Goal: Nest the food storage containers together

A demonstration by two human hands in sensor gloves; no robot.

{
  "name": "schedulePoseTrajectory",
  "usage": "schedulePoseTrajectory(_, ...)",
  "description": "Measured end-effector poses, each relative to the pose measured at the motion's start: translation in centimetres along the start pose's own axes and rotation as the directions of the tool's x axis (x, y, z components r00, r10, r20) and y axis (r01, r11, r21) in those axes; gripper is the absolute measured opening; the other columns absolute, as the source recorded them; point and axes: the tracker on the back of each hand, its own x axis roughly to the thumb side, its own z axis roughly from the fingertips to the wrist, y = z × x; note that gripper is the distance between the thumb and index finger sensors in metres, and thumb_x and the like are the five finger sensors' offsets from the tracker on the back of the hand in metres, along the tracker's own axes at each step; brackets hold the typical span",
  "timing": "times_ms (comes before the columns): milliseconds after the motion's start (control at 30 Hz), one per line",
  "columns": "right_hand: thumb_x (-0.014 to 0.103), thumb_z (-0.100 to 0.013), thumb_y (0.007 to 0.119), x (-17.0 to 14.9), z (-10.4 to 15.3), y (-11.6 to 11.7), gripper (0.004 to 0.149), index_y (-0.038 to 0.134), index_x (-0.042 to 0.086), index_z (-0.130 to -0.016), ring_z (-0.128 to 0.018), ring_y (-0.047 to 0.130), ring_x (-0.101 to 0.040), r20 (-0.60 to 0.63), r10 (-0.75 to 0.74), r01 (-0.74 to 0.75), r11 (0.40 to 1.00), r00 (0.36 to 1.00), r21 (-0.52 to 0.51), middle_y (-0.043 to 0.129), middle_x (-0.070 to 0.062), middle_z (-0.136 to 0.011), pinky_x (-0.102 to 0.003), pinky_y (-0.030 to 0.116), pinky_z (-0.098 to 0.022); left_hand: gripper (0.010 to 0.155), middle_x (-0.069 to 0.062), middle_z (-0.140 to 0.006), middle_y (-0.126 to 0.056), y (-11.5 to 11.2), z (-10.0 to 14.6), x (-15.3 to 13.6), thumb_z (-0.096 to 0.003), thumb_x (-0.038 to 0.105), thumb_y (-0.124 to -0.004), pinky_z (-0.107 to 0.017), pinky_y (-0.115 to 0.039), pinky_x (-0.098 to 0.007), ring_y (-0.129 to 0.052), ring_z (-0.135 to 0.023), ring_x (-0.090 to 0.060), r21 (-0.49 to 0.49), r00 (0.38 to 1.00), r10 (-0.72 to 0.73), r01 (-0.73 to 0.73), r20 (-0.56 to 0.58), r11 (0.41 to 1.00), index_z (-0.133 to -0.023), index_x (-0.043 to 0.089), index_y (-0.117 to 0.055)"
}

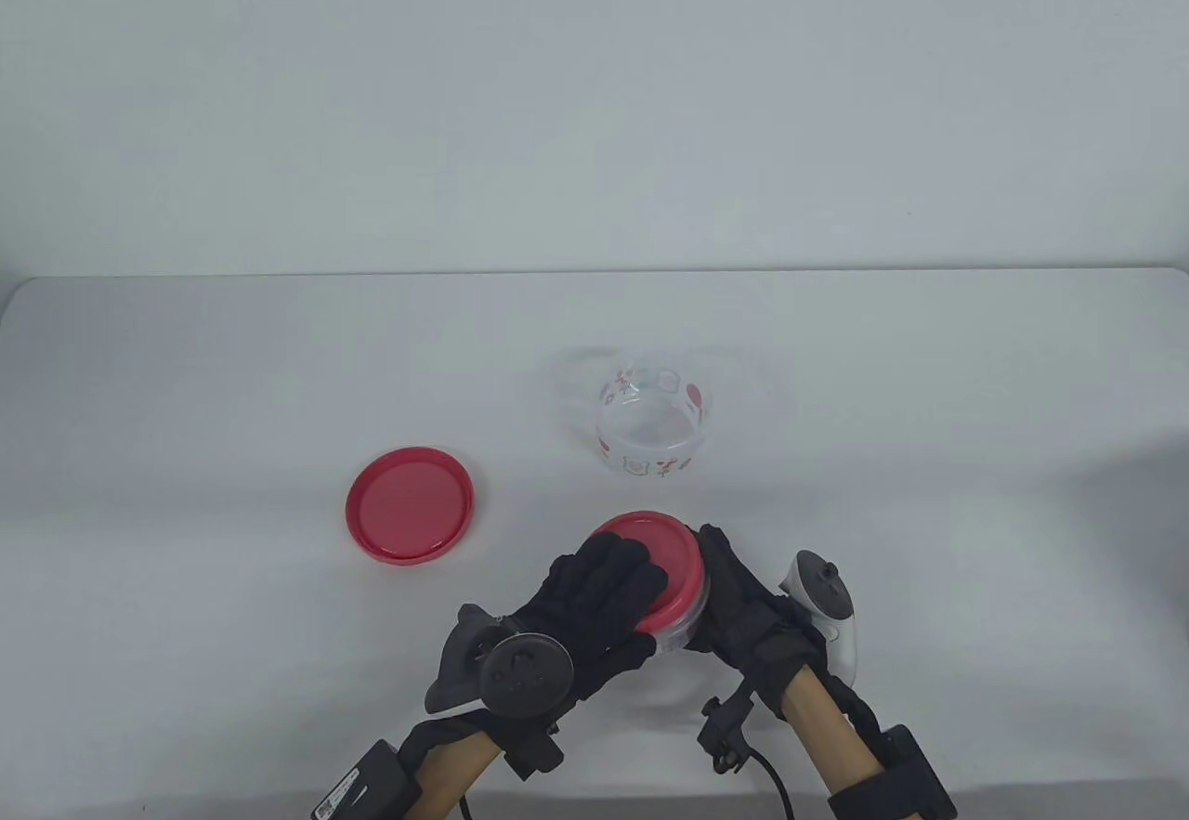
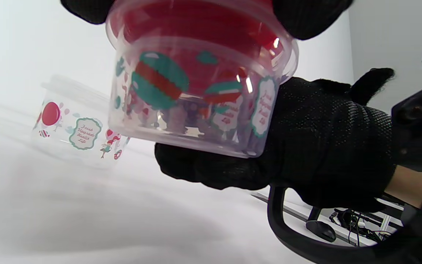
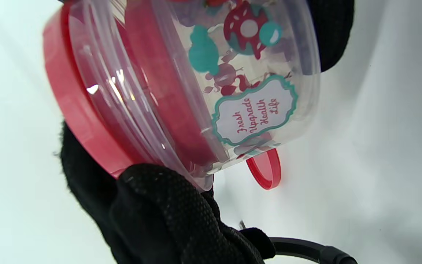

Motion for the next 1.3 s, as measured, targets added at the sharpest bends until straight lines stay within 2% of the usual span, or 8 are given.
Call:
schedulePoseTrajectory(267,0.063,-0.066,0.039,0.2,0.2,0.4,0.074,0.031,0.012,-0.118,-0.089,0.055,-0.053,0.064,0.101,-0.095,0.99,0.993,-0.101,0.019,-0.031,-0.113,-0.054,0.07,-0.053,0.061,-0.003,-0.128,-0.036,-0.3,-0.1,0.8,-0.0636,0.053,-0.051,-0.077,-0.046,-0.061,-0.036,-0.118,-0.038,-0.003,0.997,-0.076,0.076,0.007,0.997,-0.12,0.037,-0.034)
schedulePoseTrajectory(533,0.052,-0.068,0.033,0.3,0.4,0.8,0.065,0.029,0.012,-0.118,-0.09,0.051,-0.054,0.094,0.13,-0.116,0.982,0.987,-0.149,0.016,-0.03,-0.113,-0.057,0.067,-0.054,0.061,-0.007,-0.127,-0.034,-0.7,-0.1,1.5,-0.0649,0.051,-0.047,-0.076,-0.046,-0.064,-0.035,-0.117,-0.042,-0.047,0.989,-0.145,0.144,-0.02,0.988,-0.121,0.034,-0.031)
schedulePoseTrajectory(667,0.053,-0.067,0.034,0.6,0.6,0.8,0.065,0.029,0.012,-0.118,-0.09,0.051,-0.054,0.112,0.149,-0.13,0.979,0.983,-0.16,0.016,-0.029,-0.113,-0.057,0.067,-0.054,0.06,-0.004,-0.128,-0.028,-0.9,-0.2,1.1,-0.0653,0.051,-0.046,-0.079,-0.033,-0.064,-0.027,-0.118,-0.039,-0.061,0.997,-0.074,0.072,-0.02,0.996,-0.121,0.036,-0.028)
schedulePoseTrajectory(867,0.056,-0.067,0.037,0.8,0.7,0.6,0.067,0.032,0.012,-0.117,-0.089,0.053,-0.054,0.114,0.185,-0.161,0.968,0.976,-0.191,0.018,-0.029,-0.113,-0.057,0.068,-0.054,0.06,0.001,-0.128,-0.021,-1.2,-0.2,0.5,-0.0646,0.051,-0.047,-0.081,-0.025,-0.06,-0.019,-0.119,-0.034,-0.083,1.0,-0.006,0.004,-0.023,0.997,-0.119,0.042,-0.024)
schedulePoseTrajectory(1067,0.051,-0.068,0.036,0.6,0.7,0.7,0.064,0.032,0.011,-0.117,-0.089,0.052,-0.055,0.114,0.169,-0.142,0.967,0.979,-0.209,0.018,-0.029,-0.114,-0.058,0.068,-0.053,0.061,-0.011,-0.126,-0.026,-1.6,-0.1,1.9,-0.0657,0.049,-0.045,-0.077,-0.036,-0.065,-0.028,-0.115,-0.044,-0.033,0.988,-0.154,0.153,-0.026,0.988,-0.12,0.032,-0.024)
schedulePoseTrajectory(1167,0.051,-0.067,0.035,0.6,0.8,0.9,0.064,0.031,0.01,-0.117,-0.089,0.052,-0.055,0.126,0.19,-0.158,0.961,0.974,-0.227,0.018,-0.029,-0.114,-0.058,0.067,-0.053,0.062,-0.013,-0.126,-0.024,-1.7,-0.1,2.0,-0.0659,0.048,-0.044,-0.076,-0.036,-0.066,-0.026,-0.115,-0.046,-0.046,0.991,-0.122,0.12,-0.047,0.992,-0.121,0.03,-0.022)
schedulePoseTrajectory(1233,0.051,-0.067,0.035,0.6,0.8,1.0,0.065,0.031,0.01,-0.117,-0.089,0.051,-0.055,0.128,0.2,-0.168,0.959,0.971,-0.227,0.017,-0.03,-0.113,-0.058,0.067,-0.054,0.062,-0.011,-0.126,-0.02,-1.7,-0.1,1.6,-0.0659,0.048,-0.045,-0.076,-0.03,-0.066,-0.02,-0.115,-0.045,-0.066,0.997,-0.048,0.043,-0.062,0.997,-0.12,0.031,-0.021)
schedulePoseTrajectory(1300,0.052,-0.067,0.036,0.6,0.8,0.9,0.065,0.032,0.011,-0.117,-0.088,0.052,-0.055,0.122,0.202,-0.171,0.959,0.972,-0.228,0.018,-0.03,-0.113,-0.058,0.068,-0.053,0.06,-0.008,-0.126,-0.019,-1.5,-0.2,1.2,-0.0658,0.049,-0.046,-0.077,-0.013,-0.062,-0.017,-0.115,-0.042,-0.08,0.999,0.01,-0.014,-0.054,0.997,-0.12,0.035,-0.023)
